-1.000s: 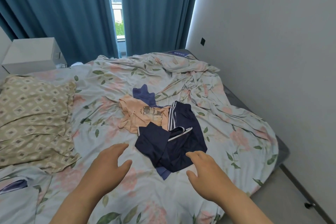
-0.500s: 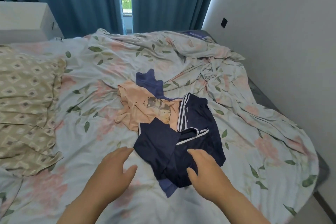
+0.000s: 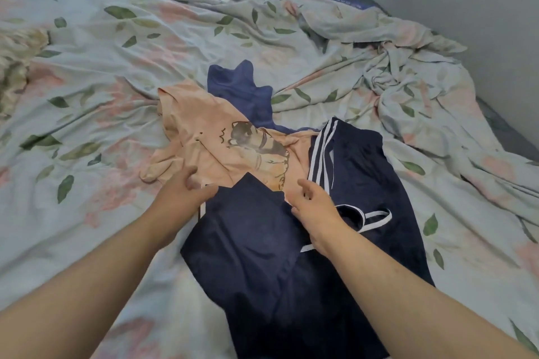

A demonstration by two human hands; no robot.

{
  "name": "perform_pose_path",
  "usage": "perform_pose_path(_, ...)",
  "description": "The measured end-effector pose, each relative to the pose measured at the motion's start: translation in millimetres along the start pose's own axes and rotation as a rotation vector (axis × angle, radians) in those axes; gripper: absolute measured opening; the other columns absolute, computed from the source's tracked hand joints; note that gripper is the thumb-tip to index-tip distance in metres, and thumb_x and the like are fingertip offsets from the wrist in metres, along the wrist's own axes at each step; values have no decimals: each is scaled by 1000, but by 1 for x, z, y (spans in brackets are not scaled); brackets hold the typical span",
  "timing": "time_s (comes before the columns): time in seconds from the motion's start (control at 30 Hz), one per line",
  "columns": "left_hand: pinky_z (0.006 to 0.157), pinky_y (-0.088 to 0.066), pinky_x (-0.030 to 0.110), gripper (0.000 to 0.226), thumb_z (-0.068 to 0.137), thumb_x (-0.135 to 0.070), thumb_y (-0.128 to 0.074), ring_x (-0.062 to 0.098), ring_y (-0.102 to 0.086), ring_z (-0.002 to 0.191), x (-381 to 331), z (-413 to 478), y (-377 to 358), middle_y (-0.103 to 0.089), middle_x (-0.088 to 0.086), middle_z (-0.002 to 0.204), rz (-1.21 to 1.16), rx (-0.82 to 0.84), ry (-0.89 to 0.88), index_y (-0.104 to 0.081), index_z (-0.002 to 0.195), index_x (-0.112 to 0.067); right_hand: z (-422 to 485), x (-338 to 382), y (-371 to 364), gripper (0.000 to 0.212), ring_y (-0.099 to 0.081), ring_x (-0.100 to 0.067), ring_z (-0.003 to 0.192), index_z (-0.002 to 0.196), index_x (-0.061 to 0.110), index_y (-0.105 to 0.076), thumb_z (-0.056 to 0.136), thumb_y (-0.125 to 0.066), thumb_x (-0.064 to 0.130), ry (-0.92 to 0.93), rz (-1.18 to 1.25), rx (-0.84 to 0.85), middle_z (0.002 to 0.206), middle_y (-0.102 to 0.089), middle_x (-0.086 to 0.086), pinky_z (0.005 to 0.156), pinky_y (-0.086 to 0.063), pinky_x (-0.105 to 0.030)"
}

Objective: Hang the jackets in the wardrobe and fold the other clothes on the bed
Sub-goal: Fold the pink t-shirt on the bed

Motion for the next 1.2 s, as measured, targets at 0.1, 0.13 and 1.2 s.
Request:
perform_pose_path(0.1, 85, -47, 34, 39, 76, -30, -73, 22, -55, 112, 18, 41, 9, -57, -8, 107, -83, -218, 14, -53, 107, -22, 30, -19, -15, 70, -51, -3, 117, 155, 32, -22, 95, -58, 42, 28, -10, -14, 143, -46, 15, 100, -46, -25)
perform_pose_path(0.13, 89, -52, 43, 48, 73, -32, -73, 28, -58, 112, 25, 49, 10, -60, 1, 111, -111, -255, 37, -52, 113, -16, 34, -23, -18, 72, -48, 0, 114, 155, 34, -20, 95, -57, 44, 59, -62, -37, 139, -46, 16, 98, -41, -20)
perform_pose_path(1.2, 50, -32, 24, 28, 45, 2, -54, 18, -39, 61, -214, -131, 62, -40, 7, 65, -571, 67, -209, -49, 72, -4, -174, 186, -12, 24, -58, 11, 72, 96, 43, -64, 84, -66, 22, 337, -487, 319, 90, -68, 16, 71, -42, -5)
Point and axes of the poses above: each hand's wrist, its own z-axis towards the middle knuckle, its own y-axis out of the back of the hand, x = y × z, the point moved 8 cm from there along z, towards the middle knuckle
